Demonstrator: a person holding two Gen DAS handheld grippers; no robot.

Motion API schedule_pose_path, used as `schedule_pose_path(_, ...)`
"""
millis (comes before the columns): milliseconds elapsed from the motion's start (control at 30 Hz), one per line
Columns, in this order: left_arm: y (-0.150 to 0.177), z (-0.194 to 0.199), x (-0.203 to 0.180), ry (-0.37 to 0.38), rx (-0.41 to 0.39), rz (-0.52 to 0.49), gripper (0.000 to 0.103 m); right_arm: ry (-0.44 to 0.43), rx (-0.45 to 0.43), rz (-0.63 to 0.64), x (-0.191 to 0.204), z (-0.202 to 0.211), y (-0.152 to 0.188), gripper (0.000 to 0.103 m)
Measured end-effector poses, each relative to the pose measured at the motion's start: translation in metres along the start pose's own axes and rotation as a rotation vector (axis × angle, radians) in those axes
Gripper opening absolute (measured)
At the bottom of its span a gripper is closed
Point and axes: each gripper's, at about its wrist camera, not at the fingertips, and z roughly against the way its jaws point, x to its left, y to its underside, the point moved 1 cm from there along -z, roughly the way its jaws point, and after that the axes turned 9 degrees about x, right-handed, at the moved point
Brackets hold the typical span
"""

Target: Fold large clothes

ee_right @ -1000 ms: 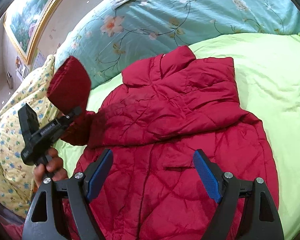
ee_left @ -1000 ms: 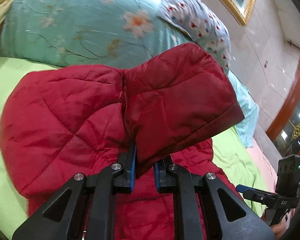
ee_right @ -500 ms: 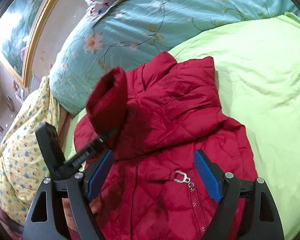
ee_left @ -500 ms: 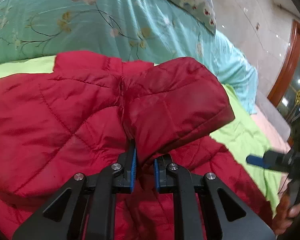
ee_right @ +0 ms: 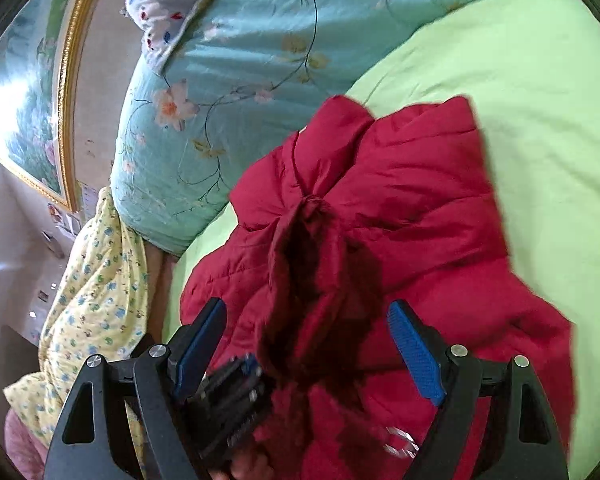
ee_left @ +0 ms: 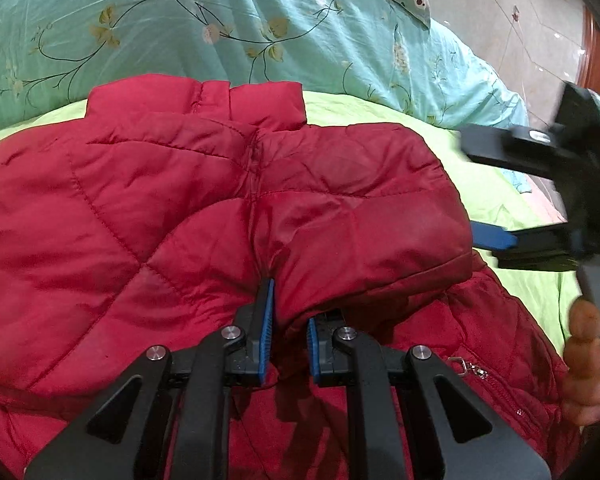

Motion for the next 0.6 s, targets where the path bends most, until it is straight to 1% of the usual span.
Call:
schedule_pose_path(33, 0.000, 0.000, 0.000, 0.001, 0.000, 0.000, 0.012, -0.011, 0.013, -0.003, 0.000, -0.007, -0.002, 0.076)
schedule_pose_path(67, 0.000, -0.001, 0.000, 0.001, 0.000, 0.001, 0.012, -0.026, 0.030, 0.000, 0.000, -0.016, -0.004, 0.065)
schedule_pose_path(100, 0.000, -0.001, 0.000, 0.006, 0.002, 0.002, 0.012, -0.031, 0.038, 0.004, 0.001, -0.021, -0.004, 0.057)
schedule_pose_path(133, -0.001, -0.002, 0.001, 0.005, 0.003, 0.003, 0.012, -0.019, 0.042, 0.008, 0.002, -0.026, -0.004, 0.037)
schedule_pose_path(167, 0.000, -0.002, 0.001, 0.003, 0.003, 0.006, 0.012, 0.001, 0.041, 0.011, 0.002, -0.029, -0.004, 0.022)
schedule_pose_path(200, 0.001, -0.002, 0.002, 0.009, 0.006, 0.009, 0.016, 0.011, 0.036, 0.014, 0.002, -0.029, -0.003, 0.017)
schedule_pose_path(233, 0.002, 0.000, 0.003, 0.024, 0.012, 0.015, 0.018, 0.017, 0.027, 0.017, 0.001, -0.028, -0.003, 0.013)
schedule_pose_path(300, 0.005, 0.004, 0.006, 0.058, 0.018, 0.025, 0.026, 0.022, 0.006, 0.029, 0.002, -0.023, -0.003, 0.011)
schedule_pose_path(433, 0.014, 0.022, 0.011, 0.092, 0.015, 0.039, 0.030, 0.013, -0.023, 0.040, -0.001, -0.012, -0.002, 0.008)
schedule_pose_path(500, 0.016, 0.032, 0.016, 0.092, 0.011, 0.040, 0.031, 0.010, -0.040, 0.045, -0.001, -0.005, -0.003, 0.007)
schedule_pose_path(600, 0.014, 0.052, 0.030, 0.049, -0.013, 0.042, 0.031, 0.022, -0.074, 0.061, -0.002, 0.008, -0.003, 0.007)
